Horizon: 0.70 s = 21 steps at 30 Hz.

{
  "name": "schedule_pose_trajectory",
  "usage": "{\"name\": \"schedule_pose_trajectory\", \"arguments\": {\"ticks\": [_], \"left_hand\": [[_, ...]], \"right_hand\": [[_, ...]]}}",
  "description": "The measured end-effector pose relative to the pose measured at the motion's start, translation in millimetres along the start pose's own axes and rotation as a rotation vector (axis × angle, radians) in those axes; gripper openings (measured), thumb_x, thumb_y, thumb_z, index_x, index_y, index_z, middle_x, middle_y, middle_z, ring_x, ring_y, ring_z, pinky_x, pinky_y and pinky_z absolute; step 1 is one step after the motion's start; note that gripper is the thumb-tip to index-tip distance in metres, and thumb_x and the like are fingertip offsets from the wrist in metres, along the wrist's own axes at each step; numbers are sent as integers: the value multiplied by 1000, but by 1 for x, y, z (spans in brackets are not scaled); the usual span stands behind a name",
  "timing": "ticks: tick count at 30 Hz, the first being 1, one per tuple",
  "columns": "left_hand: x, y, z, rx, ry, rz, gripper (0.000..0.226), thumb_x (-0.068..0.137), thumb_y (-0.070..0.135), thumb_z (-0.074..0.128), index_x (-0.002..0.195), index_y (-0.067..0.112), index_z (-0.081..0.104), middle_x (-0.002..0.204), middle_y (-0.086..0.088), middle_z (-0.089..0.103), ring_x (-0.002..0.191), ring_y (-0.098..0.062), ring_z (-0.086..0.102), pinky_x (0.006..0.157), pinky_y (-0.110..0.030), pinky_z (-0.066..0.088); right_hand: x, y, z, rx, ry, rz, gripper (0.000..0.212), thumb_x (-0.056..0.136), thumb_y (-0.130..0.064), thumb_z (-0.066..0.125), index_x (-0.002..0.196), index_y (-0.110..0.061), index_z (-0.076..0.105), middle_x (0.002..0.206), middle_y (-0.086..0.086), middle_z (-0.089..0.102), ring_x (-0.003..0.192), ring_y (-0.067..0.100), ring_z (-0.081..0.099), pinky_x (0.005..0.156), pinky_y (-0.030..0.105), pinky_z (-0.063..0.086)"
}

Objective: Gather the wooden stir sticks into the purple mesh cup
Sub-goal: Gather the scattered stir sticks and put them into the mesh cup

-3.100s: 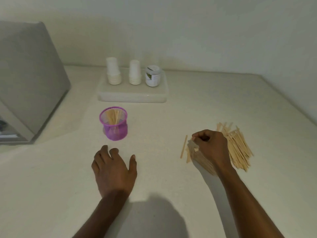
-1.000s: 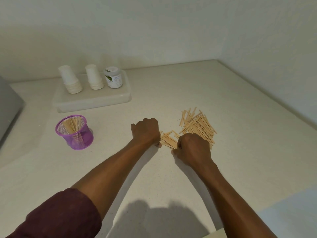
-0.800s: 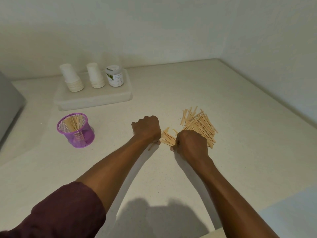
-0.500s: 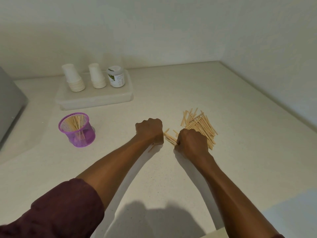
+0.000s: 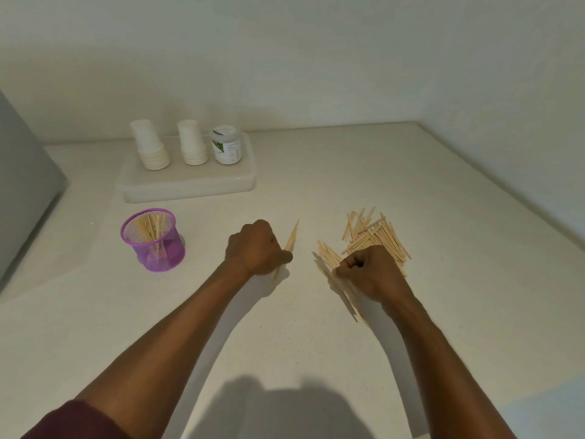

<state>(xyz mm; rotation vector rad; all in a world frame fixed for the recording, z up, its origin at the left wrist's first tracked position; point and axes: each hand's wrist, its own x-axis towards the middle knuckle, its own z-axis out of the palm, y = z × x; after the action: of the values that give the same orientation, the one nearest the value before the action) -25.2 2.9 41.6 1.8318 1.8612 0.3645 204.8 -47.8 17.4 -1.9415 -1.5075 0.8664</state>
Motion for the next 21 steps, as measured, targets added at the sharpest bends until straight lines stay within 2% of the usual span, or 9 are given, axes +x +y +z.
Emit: {"name": "schedule_pose_trajectory", "arguments": {"ticks": [2, 5, 9, 12, 14, 17, 21], "left_hand": [[-9, -9, -13, -169, 69, -18, 18, 76, 27, 86, 72, 11, 79, 71, 0, 77, 70, -20, 74, 71, -37, 59], [-23, -20, -35, -367, 233, -18, 9, 77, 19, 86, 71, 16, 79, 66, 4, 74, 59, -11, 67, 61, -27, 50], [-35, -47, -72, -460, 530, -12, 7, 79, 23, 83, 76, 20, 78, 74, 10, 75, 70, -2, 67, 64, -18, 43], [-37, -77, -103, -483, 739, -25, 8, 82, 28, 82, 81, 21, 79, 79, 12, 75, 77, 0, 68, 71, -13, 43], [-34, -101, -122, -504, 849, -47, 11, 83, 29, 82, 84, 18, 80, 81, 10, 76, 80, -5, 70, 77, -18, 49], [-24, -135, -137, -532, 922, -102, 14, 82, 32, 81, 83, 18, 80, 81, 10, 77, 82, -9, 73, 89, -36, 58], [-21, -162, -127, -459, 950, -172, 11, 82, 33, 80, 76, 24, 76, 82, 13, 72, 88, -11, 68, 99, -45, 52]], "right_hand": [[-4, -7, -4, 114, -6, -8, 17, 83, -11, 81, 67, -9, 79, 58, 5, 69, 45, 10, 55, 51, 24, 45], [-7, -19, -2, 265, -9, -19, 14, 85, -13, 84, 74, -6, 82, 66, 20, 71, 50, 12, 52, 54, 26, 45], [-7, -41, 8, 398, -25, -53, 12, 84, -14, 86, 76, -6, 82, 62, 12, 68, 50, 11, 52, 55, 24, 46], [-9, -61, 20, 465, -44, -74, 10, 85, -16, 85, 78, -9, 83, 69, 15, 71, 59, 15, 56, 60, 29, 47], [-9, -74, 29, 488, -52, -93, 9, 85, -16, 85, 78, -10, 83, 73, 19, 74, 62, 17, 57, 61, 32, 47], [-11, -90, 43, 502, -83, -142, 7, 86, -17, 85, 79, -15, 84, 76, 13, 78, 62, 15, 61, 60, 30, 48], [-12, -108, 61, 530, -114, -192, 5, 87, -16, 84, 82, -15, 84, 78, 16, 78, 65, 19, 61, 61, 34, 49]]}}
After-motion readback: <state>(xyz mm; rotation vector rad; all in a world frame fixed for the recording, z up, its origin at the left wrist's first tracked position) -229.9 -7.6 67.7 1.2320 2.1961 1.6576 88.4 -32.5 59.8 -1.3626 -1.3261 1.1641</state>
